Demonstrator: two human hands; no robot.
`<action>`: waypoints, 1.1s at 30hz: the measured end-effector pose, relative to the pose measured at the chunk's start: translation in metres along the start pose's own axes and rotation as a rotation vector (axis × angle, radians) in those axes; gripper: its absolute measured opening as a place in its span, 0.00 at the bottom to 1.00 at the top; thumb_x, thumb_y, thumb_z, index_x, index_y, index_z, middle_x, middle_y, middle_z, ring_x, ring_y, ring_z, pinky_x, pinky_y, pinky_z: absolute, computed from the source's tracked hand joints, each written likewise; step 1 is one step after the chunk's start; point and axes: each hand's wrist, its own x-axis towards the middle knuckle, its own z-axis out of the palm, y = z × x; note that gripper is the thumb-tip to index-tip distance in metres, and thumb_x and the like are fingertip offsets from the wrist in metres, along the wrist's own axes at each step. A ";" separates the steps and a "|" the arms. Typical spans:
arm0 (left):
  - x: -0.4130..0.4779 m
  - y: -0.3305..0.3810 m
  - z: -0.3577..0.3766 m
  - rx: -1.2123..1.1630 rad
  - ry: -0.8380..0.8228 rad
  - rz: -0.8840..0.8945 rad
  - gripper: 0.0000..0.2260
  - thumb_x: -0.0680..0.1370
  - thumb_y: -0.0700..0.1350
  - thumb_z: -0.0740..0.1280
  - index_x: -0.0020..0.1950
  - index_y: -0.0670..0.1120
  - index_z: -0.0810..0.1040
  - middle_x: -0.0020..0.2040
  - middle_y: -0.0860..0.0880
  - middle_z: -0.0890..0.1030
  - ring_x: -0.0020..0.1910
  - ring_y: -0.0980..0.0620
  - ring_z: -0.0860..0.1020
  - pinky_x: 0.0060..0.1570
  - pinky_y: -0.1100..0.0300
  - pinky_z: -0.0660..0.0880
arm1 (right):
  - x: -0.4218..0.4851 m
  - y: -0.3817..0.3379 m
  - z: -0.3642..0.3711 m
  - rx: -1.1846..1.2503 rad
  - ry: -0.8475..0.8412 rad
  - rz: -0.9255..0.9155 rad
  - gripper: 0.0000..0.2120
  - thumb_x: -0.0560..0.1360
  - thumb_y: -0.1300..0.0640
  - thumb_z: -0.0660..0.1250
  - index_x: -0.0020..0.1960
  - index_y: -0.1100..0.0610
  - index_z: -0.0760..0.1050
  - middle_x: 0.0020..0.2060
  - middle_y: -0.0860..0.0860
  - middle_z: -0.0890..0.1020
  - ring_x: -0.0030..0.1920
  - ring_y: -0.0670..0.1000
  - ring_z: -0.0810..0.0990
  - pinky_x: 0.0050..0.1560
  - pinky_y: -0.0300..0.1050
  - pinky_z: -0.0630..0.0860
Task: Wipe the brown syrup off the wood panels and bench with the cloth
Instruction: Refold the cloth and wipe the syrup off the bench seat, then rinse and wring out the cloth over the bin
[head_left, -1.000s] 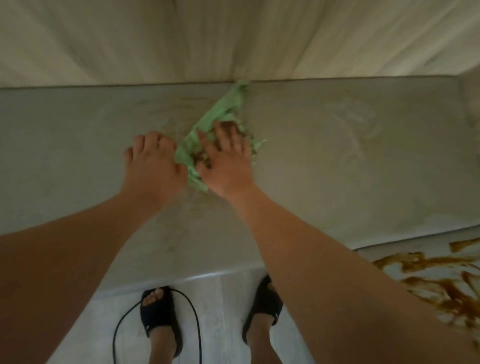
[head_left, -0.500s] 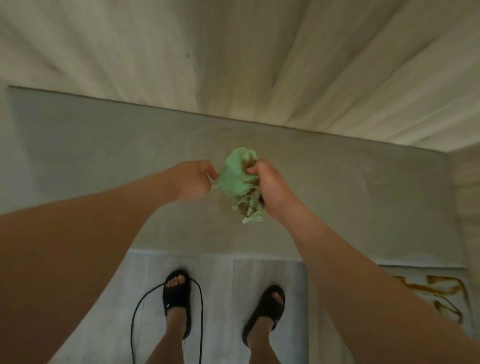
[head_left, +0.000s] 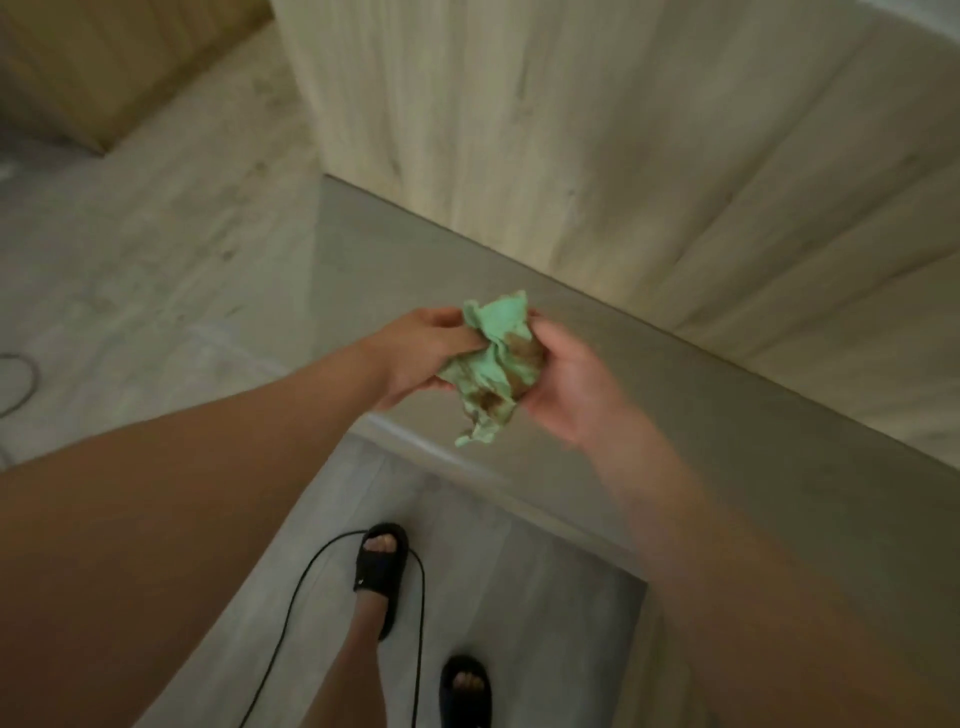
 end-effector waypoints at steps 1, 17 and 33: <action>-0.015 0.000 -0.002 0.011 0.073 0.013 0.09 0.82 0.42 0.68 0.62 0.44 0.82 0.47 0.47 0.85 0.38 0.56 0.83 0.36 0.65 0.78 | -0.006 0.003 0.011 0.009 0.005 -0.016 0.16 0.80 0.57 0.61 0.67 0.54 0.74 0.61 0.60 0.82 0.57 0.60 0.82 0.60 0.62 0.80; -0.445 -0.118 -0.158 -0.202 0.945 -0.037 0.03 0.83 0.48 0.66 0.50 0.52 0.76 0.40 0.49 0.77 0.36 0.49 0.78 0.34 0.57 0.78 | -0.117 0.182 0.263 -1.387 -0.289 -0.200 0.27 0.80 0.41 0.69 0.37 0.63 0.72 0.31 0.52 0.73 0.31 0.45 0.70 0.37 0.48 0.67; -0.873 -0.404 -0.231 -0.648 1.413 -0.082 0.07 0.85 0.50 0.63 0.52 0.54 0.80 0.44 0.50 0.81 0.39 0.50 0.81 0.34 0.58 0.78 | -0.297 0.508 0.542 -1.669 -0.914 -0.162 0.02 0.78 0.58 0.66 0.47 0.55 0.77 0.40 0.52 0.80 0.40 0.51 0.76 0.39 0.40 0.70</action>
